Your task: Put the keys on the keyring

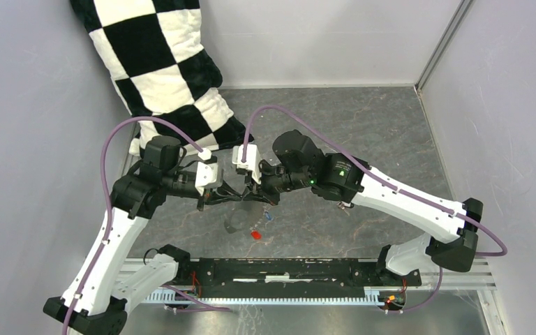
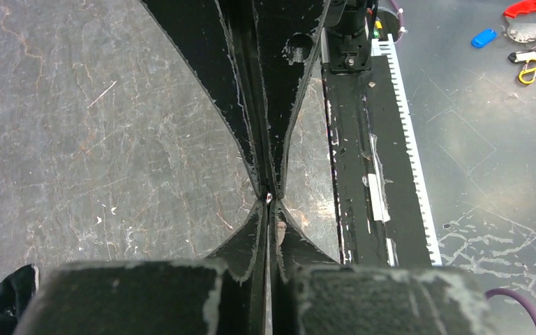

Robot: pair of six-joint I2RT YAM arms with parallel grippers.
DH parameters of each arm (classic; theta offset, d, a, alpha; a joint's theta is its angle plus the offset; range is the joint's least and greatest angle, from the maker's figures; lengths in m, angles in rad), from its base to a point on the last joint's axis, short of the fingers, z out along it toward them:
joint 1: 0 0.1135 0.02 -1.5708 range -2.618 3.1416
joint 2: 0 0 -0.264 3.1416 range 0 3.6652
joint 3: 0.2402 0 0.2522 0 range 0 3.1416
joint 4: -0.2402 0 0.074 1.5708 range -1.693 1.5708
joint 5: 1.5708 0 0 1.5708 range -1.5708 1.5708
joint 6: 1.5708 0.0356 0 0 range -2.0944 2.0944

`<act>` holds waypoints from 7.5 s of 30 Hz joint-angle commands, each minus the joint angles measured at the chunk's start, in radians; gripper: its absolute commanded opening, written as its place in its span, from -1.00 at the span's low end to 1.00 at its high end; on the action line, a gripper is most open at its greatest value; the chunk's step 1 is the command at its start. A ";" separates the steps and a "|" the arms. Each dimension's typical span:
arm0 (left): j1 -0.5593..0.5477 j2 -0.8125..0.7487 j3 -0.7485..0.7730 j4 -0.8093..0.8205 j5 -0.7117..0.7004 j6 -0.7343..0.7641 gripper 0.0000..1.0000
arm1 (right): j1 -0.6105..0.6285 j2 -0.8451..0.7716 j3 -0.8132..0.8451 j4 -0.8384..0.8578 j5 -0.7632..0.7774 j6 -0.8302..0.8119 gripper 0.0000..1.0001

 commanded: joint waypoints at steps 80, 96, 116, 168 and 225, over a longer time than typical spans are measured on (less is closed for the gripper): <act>-0.008 -0.174 -0.289 1.003 0.062 -1.127 -0.96 | -0.153 -0.316 -0.727 1.411 -0.135 0.703 -0.99; -0.007 -0.131 -0.165 0.529 0.033 -0.720 -0.18 | -0.119 -0.308 -0.344 0.408 -0.010 0.223 -0.99; -0.008 -0.073 -0.204 0.532 0.061 -0.660 -0.19 | -0.022 -0.239 -0.234 0.246 0.086 0.089 -0.99; -0.008 -0.105 -0.187 0.475 -0.080 -0.529 -0.96 | 0.015 -0.407 -0.604 0.570 0.224 0.333 0.93; -0.008 -0.172 -0.265 0.607 -0.191 -0.644 -0.95 | 0.325 -0.155 -0.373 0.493 1.015 0.482 -0.99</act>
